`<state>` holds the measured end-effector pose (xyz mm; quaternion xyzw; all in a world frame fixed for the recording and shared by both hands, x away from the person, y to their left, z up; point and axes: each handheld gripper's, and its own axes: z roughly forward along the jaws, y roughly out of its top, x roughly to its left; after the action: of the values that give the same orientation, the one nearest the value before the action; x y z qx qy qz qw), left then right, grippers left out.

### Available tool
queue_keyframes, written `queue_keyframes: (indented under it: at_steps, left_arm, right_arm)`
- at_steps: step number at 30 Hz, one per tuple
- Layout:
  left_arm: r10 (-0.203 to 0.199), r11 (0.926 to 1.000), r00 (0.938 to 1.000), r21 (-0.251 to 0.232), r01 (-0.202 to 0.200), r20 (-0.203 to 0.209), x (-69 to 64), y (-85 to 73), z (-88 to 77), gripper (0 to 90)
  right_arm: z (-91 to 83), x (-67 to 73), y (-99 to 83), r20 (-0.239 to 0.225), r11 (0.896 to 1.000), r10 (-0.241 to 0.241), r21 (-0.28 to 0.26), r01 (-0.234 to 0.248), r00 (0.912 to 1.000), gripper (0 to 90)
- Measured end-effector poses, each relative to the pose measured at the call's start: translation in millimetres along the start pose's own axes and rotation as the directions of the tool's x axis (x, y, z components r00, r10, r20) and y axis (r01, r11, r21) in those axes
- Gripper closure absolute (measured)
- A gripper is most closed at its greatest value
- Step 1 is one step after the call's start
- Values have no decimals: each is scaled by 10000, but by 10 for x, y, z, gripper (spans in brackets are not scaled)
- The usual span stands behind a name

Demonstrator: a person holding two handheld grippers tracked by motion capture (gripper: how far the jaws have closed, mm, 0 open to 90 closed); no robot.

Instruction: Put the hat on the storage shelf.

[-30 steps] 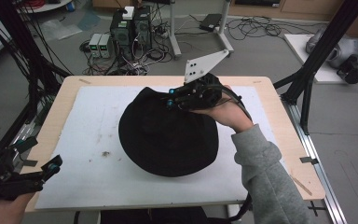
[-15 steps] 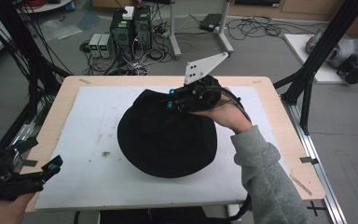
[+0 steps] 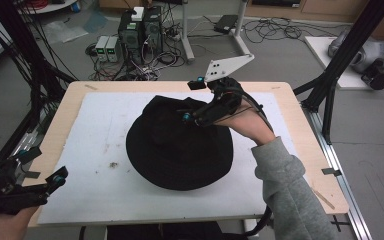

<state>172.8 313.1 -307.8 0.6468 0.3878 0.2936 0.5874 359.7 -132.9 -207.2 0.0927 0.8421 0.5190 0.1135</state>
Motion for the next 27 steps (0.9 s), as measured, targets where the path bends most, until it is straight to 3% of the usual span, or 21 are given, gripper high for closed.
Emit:
queue_keyframes:
  at_steps: [3,18,27]
  left_arm:
    - [20,10000,10000,8,-20,42,0,5,19,17]
    - [103,9999,9990,81,-107,443,-18,40,205,17]
    - [119,9999,9983,82,-124,574,-26,47,262,17]
  right_arm:
    - [-51,-16,-52,214,9995,195,-260,-190,9996,10]
    - [-348,3,-304,1289,9945,854,-720,-766,9880,10]
    - [-608,41,-445,1650,9832,1317,-1474,-1075,9775,9]
